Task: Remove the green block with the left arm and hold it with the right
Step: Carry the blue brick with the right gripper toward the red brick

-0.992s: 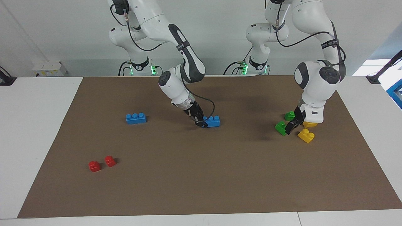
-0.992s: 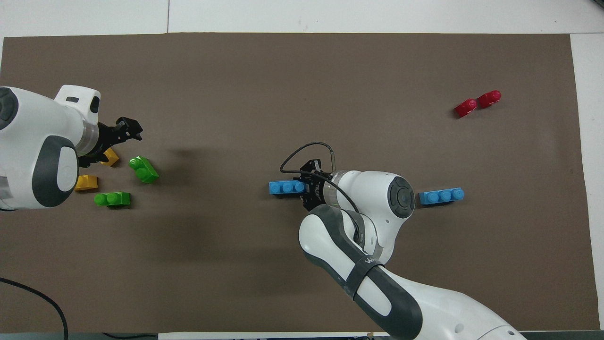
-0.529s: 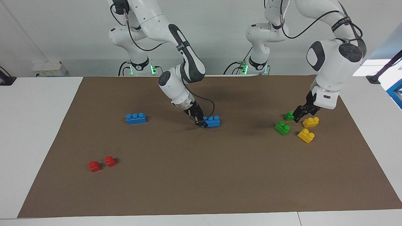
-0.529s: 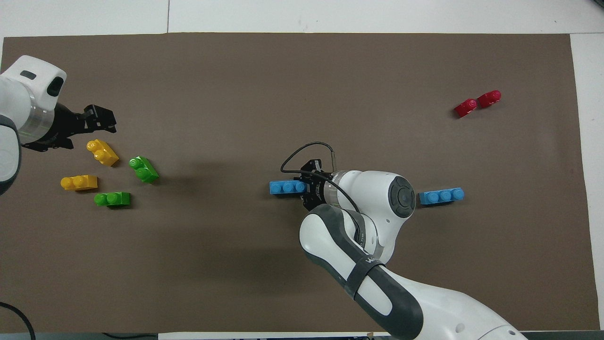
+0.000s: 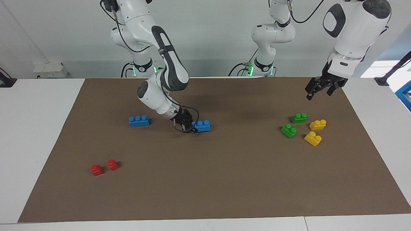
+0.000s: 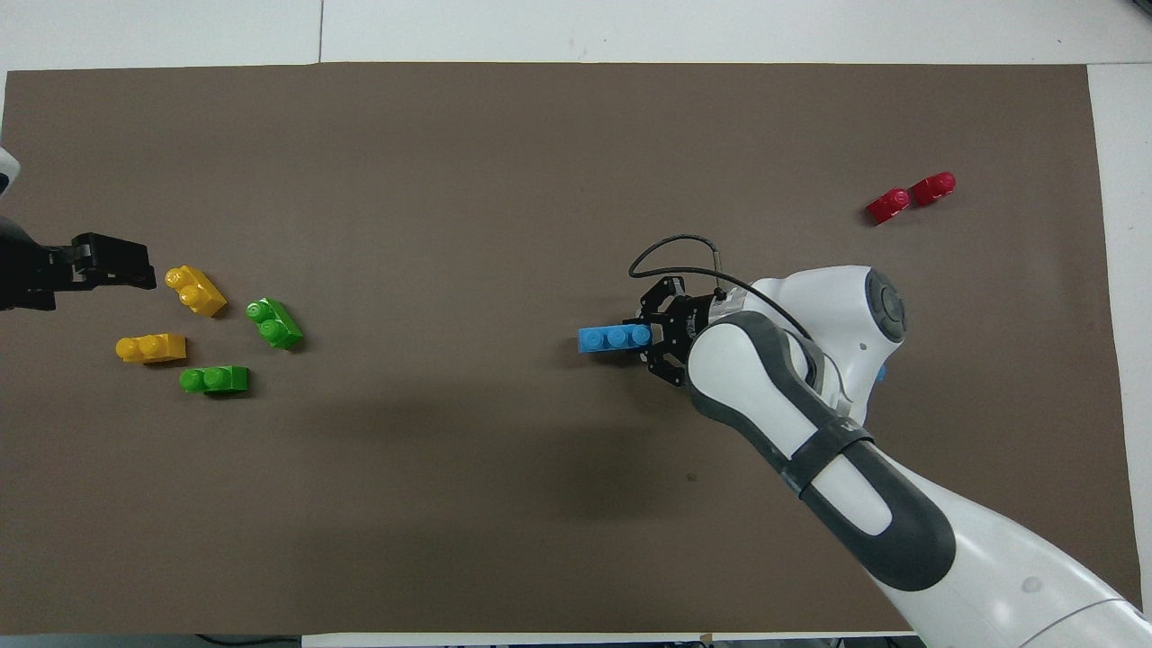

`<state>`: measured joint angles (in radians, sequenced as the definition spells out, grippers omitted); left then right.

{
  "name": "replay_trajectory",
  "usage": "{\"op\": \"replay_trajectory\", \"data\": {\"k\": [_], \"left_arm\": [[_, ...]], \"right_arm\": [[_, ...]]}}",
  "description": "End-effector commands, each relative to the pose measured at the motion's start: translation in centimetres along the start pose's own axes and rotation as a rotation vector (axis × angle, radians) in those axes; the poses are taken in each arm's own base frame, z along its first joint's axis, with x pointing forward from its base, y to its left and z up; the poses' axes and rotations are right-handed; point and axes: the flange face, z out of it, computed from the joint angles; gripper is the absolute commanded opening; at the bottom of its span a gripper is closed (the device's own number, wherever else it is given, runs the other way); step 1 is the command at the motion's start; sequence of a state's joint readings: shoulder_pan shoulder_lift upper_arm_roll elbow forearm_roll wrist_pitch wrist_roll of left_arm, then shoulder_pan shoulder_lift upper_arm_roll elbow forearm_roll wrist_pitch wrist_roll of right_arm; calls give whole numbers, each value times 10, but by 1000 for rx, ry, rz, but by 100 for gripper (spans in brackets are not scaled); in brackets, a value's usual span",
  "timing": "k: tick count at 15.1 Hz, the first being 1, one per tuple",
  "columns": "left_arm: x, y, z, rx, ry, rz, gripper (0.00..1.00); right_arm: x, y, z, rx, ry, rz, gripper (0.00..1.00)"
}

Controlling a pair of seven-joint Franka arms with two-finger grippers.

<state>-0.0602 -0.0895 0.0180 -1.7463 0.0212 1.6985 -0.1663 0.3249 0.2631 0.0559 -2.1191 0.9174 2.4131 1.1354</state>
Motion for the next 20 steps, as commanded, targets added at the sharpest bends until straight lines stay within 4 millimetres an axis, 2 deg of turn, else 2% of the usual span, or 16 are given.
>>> {"op": "replay_trajectory", "data": {"k": [1, 3, 5, 7, 9, 11, 14, 15, 17, 20], "left_arm": [[-8, -6, -31, 18, -30, 38, 100], [-12, -5, -43, 19, -41, 40, 100], [-16, -7, -48, 23, -68, 38, 100], [-21, -8, -57, 25, -84, 44, 100], [-27, -9, -70, 23, -93, 68, 100], [-30, -8, -73, 23, -104, 78, 100], [-34, -6, -77, 23, -110, 81, 100], [-34, -6, -78, 22, -107, 81, 100], [-34, -6, -84, 21, -100, 79, 100], [-34, -6, -85, 20, -94, 79, 100]], "right_arm": [[13, -17, -46, -48, -22, -38, 0], [24, -31, -76, -77, -40, -48, 0], [42, -42, -107, -105, -36, -58, 0], [81, -48, -139, -104, -7, -69, 0], [119, -47, -160, -85, 12, -126, 0], [155, -50, -183, -106, 45, -179, 0], [167, -60, -205, -107, 58, -190, 0], [169, -63, -206, -103, 59, -191, 0], [185, -74, -212, -85, 58, -207, 0], [195, -80, -208, -76, 62, -234, 0]]}}
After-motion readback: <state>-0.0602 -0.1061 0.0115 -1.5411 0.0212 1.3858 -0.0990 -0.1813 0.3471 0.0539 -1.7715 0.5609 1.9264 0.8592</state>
